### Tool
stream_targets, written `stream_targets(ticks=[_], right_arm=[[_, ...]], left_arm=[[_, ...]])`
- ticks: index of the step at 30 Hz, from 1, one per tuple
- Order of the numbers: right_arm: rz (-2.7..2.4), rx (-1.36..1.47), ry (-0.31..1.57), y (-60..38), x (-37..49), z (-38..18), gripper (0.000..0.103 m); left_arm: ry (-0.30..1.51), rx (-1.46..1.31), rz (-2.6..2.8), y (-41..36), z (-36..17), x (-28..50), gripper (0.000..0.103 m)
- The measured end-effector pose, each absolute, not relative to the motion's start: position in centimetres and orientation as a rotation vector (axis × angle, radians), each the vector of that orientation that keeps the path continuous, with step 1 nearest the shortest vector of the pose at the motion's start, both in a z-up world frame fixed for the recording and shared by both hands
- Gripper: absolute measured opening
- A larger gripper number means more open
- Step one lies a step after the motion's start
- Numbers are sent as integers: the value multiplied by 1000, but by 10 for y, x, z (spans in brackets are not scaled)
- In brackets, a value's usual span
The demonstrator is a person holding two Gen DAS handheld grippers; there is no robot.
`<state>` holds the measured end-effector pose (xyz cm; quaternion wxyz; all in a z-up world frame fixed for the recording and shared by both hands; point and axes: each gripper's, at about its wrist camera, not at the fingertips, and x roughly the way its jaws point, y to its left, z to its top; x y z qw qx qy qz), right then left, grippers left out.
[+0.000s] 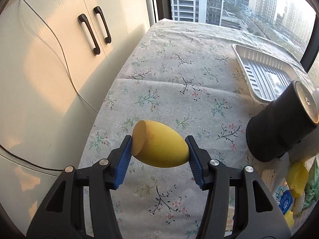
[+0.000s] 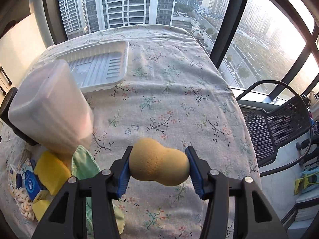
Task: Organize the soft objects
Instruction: 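Carry both sponges over to the white plastic tray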
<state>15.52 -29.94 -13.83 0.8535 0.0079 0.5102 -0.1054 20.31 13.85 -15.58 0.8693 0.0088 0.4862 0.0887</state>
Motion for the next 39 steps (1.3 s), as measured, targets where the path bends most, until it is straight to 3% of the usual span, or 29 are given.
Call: stream_targets(ticks=[24, 39], right_arm=[[-146, -158, 945, -279, 326, -121, 55], [88, -239, 1111, -228, 394, -163, 55]], left_arm=[[900, 186, 7, 66, -154, 368, 52], [997, 278, -354, -11, -169, 408, 52]])
